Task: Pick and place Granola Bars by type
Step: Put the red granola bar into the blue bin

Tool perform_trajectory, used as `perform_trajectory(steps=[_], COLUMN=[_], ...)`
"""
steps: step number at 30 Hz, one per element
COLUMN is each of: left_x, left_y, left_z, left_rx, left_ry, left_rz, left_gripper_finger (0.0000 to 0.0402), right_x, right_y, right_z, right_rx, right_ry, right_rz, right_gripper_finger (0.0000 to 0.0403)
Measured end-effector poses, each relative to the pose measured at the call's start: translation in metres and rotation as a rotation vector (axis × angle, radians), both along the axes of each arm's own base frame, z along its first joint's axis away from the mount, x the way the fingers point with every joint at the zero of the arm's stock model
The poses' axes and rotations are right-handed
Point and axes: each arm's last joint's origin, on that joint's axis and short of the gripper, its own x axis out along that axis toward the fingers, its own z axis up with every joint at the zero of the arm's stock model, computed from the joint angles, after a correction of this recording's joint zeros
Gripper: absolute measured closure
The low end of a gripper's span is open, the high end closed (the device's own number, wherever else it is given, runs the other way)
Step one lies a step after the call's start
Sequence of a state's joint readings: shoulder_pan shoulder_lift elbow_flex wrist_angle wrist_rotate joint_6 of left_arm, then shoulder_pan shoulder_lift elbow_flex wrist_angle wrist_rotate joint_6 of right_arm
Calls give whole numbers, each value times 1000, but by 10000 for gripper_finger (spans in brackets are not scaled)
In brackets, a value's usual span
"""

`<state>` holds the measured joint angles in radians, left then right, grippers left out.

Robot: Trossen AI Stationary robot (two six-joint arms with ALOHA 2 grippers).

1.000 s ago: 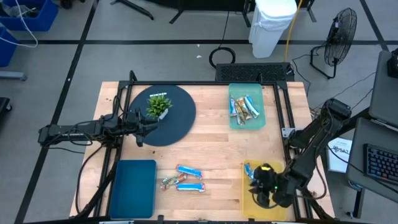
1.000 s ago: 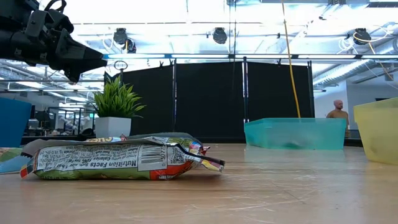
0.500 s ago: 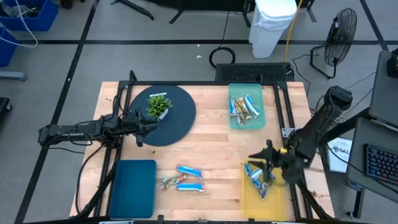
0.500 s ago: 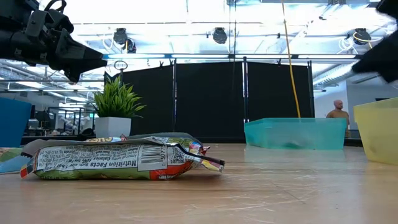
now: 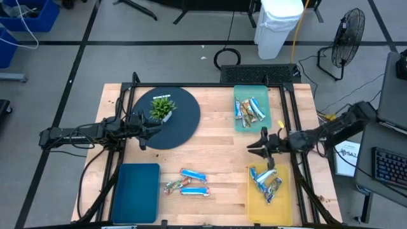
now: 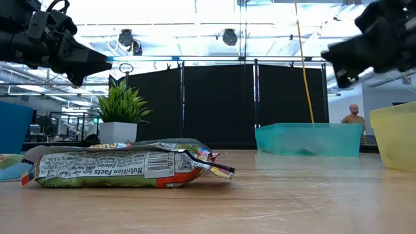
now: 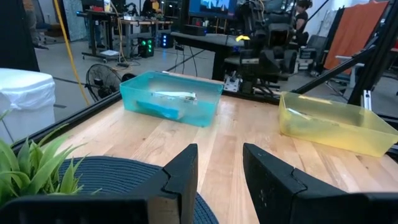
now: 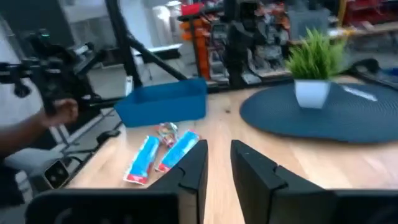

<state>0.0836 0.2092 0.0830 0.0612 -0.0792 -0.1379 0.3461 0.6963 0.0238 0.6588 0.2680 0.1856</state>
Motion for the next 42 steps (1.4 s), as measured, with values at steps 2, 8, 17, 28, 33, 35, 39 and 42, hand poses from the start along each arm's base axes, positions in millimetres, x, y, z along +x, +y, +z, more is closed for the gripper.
perform_trajectory(steps=[2, 8, 17, 28, 33, 35, 39, 42], left_x=[0, 0, 0, 0, 0, 0, 0, 0], left_y=[0, 0, 0, 0, 0, 0, 0, 0], left_z=[0, 0, 0, 0, 0, 0, 3, 4], left_rx=[0, 0, 0, 0, 0, 0, 3, 4], left_ry=[-2, -1, -2, -1, -1, -4, -31, -44], left_rz=[0, 0, 0, 0, 0, 0, 0, 0], left_gripper_finger=[270, 270, 270, 270, 270, 270, 270, 270], right_x=[3, 4, -9, -28, -35, -36, -38, -39], right_y=[-9, -35, -54, -53, -53, -52, -53, -54], right_z=[0, 2, 5, 9, 8, 7, 7, 7], right_rx=[-31, -104, -141, -157, -161, -161, -162, -166], right_ry=[-4, -19, -8, -42, -43, -40, -48, -46], right_rz=[15, -48, -153, -171, -172, -172, -191, -226], right_gripper_finger=[348, 362, 375, 399, 402, 402, 402, 401])
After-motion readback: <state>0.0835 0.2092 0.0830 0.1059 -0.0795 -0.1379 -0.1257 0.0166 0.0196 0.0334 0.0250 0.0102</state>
